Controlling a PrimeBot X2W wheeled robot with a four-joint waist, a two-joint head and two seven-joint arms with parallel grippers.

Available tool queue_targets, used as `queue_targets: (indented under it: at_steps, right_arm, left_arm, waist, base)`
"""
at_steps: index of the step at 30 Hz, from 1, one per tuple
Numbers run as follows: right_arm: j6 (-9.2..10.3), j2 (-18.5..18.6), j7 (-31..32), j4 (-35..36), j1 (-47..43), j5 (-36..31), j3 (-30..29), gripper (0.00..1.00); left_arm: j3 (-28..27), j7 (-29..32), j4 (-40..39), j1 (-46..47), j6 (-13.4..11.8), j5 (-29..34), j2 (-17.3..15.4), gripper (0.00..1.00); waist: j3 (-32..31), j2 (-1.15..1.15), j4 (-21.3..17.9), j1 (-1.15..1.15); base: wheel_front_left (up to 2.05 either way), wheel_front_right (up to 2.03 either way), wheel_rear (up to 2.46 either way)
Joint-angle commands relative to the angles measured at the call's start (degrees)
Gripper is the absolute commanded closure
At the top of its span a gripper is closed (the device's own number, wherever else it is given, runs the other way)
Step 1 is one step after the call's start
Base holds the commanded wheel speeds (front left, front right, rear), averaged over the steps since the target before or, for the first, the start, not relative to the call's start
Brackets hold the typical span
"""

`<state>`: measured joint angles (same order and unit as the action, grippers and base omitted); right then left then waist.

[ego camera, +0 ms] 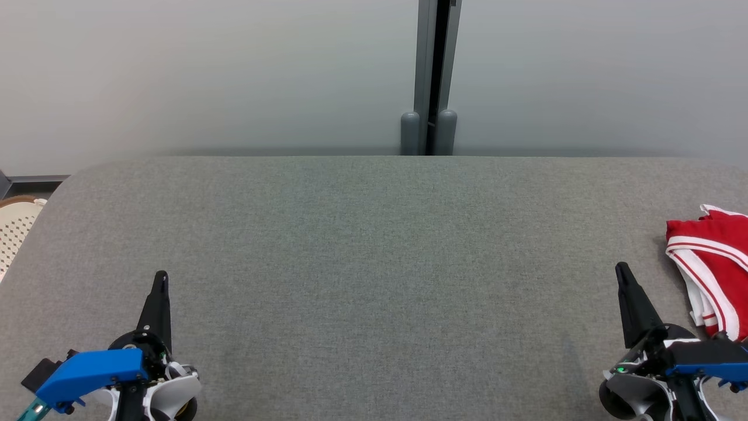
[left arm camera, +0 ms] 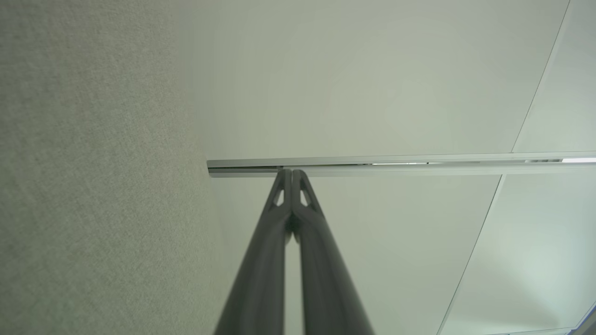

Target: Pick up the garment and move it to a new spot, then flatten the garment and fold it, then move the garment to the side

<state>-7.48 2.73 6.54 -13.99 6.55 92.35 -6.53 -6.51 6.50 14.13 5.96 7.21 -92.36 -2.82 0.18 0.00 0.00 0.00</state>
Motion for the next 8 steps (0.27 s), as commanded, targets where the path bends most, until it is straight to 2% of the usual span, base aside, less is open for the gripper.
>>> queue_targets:
  at_steps: [1,8]
  right_arm:
    - [-0.02,0.3,0.2,0.2,-0.7,0.1,-0.1,1.0]
    - [-0.02,0.3,0.2,0.2,-0.7,0.1,-0.1,1.0]
  left_arm:
    - [-0.1,0.3,-0.3,0.6,0.6,-0.1,-0.1,1.0]
    - [-0.1,0.3,-0.3,0.6,0.6,-0.1,-0.1,1.0]
  waist:
    - [0.0,0.0,0.0,0.0]
    - [0.0,0.0,0.0,0.0]
  base:
    - [0.0,0.0,0.0]
    - [0.0,0.0,0.0]
